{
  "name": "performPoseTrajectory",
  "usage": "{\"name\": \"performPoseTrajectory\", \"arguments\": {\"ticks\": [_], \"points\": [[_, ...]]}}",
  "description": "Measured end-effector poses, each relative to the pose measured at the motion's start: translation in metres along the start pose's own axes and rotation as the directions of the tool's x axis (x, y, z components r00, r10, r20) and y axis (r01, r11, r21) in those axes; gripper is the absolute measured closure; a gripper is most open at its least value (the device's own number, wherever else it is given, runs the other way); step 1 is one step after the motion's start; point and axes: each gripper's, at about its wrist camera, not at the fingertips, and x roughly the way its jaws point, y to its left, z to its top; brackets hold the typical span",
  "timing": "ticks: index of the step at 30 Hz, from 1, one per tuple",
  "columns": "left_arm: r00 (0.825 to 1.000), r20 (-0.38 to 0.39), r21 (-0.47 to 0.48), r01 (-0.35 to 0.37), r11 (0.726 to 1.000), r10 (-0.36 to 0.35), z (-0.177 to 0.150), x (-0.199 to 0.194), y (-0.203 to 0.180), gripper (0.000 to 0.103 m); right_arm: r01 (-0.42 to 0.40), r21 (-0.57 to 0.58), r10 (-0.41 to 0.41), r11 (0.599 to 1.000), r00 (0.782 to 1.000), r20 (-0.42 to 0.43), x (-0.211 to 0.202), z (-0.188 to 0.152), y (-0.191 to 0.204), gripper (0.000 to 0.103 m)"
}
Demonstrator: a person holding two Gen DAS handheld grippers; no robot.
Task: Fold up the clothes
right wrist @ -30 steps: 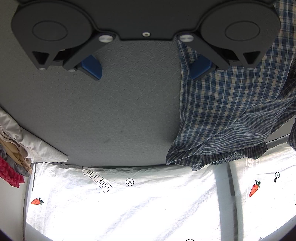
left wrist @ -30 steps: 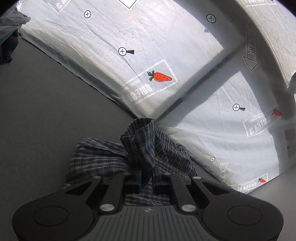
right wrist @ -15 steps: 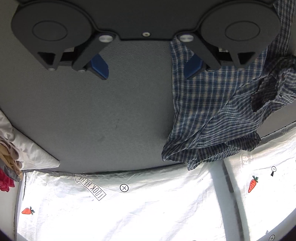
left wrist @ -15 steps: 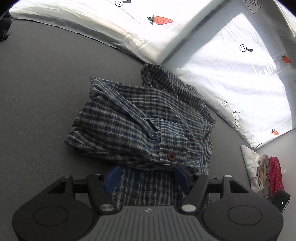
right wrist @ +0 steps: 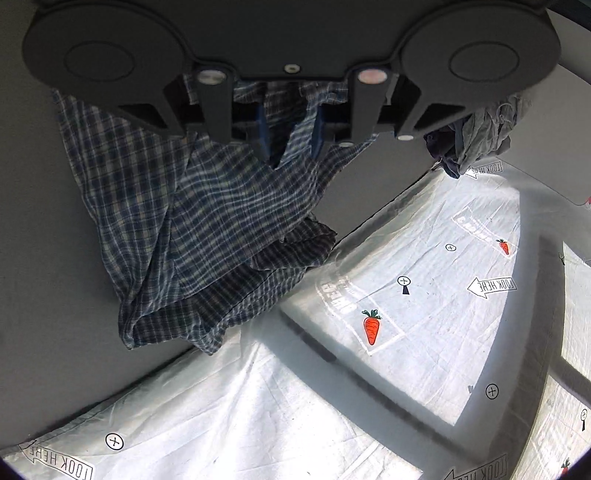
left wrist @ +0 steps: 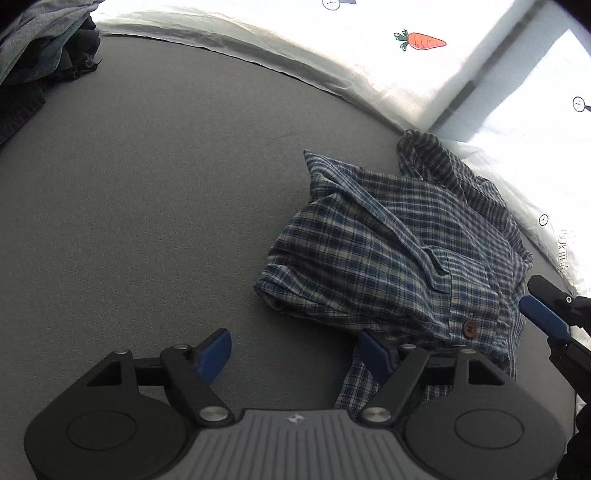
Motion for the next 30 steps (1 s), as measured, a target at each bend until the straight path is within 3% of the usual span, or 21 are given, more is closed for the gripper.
{"name": "performPoseTrajectory", "arguments": {"ticks": [4, 8, 9, 10, 11, 16, 22, 30], "points": [[1.000, 0.004, 0.009, 0.013, 1.000, -0.013, -0.002, 0.004, -0.002, 0.017, 0.059, 0.007, -0.059, 0.998, 0.998, -0.024, 0.023, -0.007, 0.005, 0.069], [1.000, 0.005, 0.016, 0.013, 1.000, -0.013, -0.002, 0.007, -0.006, 0.012, 0.049, 0.004, -0.049, 0.999, 0.995, -0.089, 0.038, -0.013, 0.004, 0.064], [1.000, 0.002, 0.015, 0.013, 1.000, -0.013, -0.002, 0.006, -0.006, 0.012, 0.042, -0.010, -0.043, 0.999, 0.995, -0.094, 0.039, -0.015, 0.005, 0.066], [1.000, -0.002, 0.015, 0.013, 1.000, -0.013, -0.002, 0.005, -0.005, 0.012, 0.035, -0.024, -0.038, 0.999, 0.995, -0.096, 0.039, -0.016, 0.005, 0.091], [1.000, -0.002, 0.018, 0.018, 1.000, -0.018, -0.003, 0.003, -0.005, 0.012, 0.038, -0.040, -0.041, 0.999, 0.996, -0.081, 0.036, -0.018, 0.007, 0.101], [0.999, 0.036, 0.050, 0.018, 0.999, -0.020, -0.012, -0.022, -0.006, 0.012, 0.026, -0.009, -0.026, 1.000, 0.999, -0.027, 0.003, -0.031, 0.007, 0.101], [0.997, 0.068, 0.059, 0.027, 0.998, -0.031, -0.036, -0.056, -0.002, 0.012, 0.077, 0.005, -0.077, 0.997, 0.997, 0.017, -0.050, -0.060, 0.006, 0.101], [0.999, 0.015, 0.135, 0.031, 0.990, -0.033, -0.080, -0.073, -0.007, 0.012, 0.133, 0.047, -0.137, 0.990, 0.985, 0.103, -0.116, -0.087, 0.001, 0.101]]}}
